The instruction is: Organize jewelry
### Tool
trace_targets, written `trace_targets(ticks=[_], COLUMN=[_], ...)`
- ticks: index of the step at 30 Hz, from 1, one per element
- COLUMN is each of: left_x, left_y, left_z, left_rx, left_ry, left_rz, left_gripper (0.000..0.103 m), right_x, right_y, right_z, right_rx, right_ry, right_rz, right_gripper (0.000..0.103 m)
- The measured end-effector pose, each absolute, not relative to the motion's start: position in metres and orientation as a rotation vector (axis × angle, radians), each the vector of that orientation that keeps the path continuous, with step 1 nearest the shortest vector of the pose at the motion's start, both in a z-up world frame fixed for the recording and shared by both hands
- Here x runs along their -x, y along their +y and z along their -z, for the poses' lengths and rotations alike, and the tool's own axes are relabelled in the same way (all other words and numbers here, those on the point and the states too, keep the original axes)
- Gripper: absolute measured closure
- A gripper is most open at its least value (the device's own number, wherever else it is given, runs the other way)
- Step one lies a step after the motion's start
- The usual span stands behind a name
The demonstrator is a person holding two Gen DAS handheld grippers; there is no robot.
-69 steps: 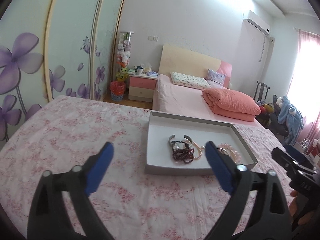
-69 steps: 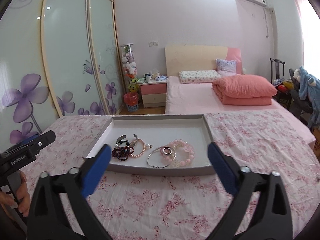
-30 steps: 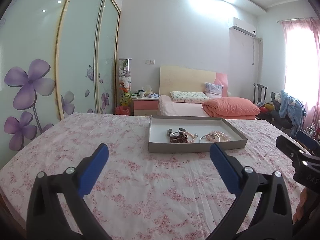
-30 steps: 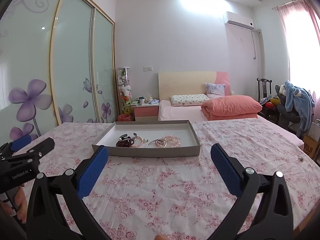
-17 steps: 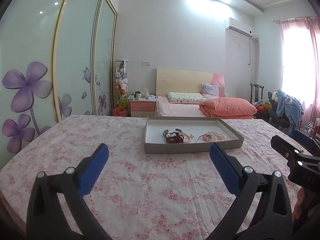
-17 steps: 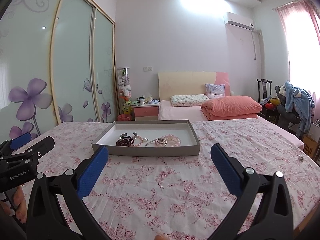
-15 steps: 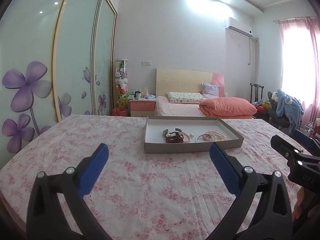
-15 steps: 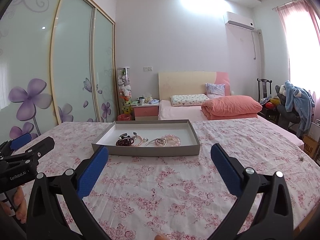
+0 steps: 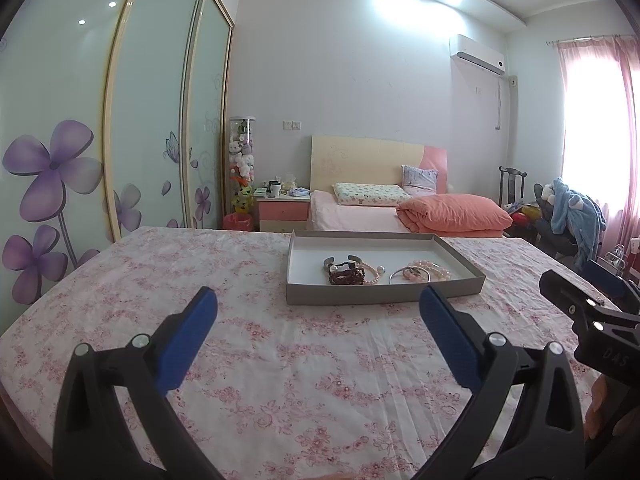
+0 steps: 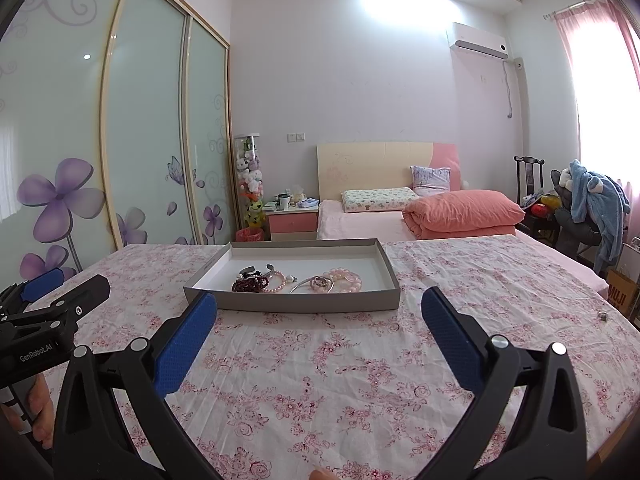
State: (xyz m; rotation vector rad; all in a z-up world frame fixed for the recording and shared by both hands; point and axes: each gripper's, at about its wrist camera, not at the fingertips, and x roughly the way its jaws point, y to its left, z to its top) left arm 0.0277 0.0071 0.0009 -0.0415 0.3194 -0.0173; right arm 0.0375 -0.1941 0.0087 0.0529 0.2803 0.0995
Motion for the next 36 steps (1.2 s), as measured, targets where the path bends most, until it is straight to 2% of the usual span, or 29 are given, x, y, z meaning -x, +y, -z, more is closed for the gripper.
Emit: trace_targets(ticks=[36], left_x=[-0.0283], left_y=[0.006], left_z=[0.0014], left_rx=[0.051], left_ry=[0.332], left_rz=[0.015], left_gripper=[0.004], right_x=[-0.0372], right_y=[-0.1904], right_z=[-0.0055], right_rx=[-0.055], right_ry=[0.287], right_rz=[-0.104], right_gripper=[0.002])
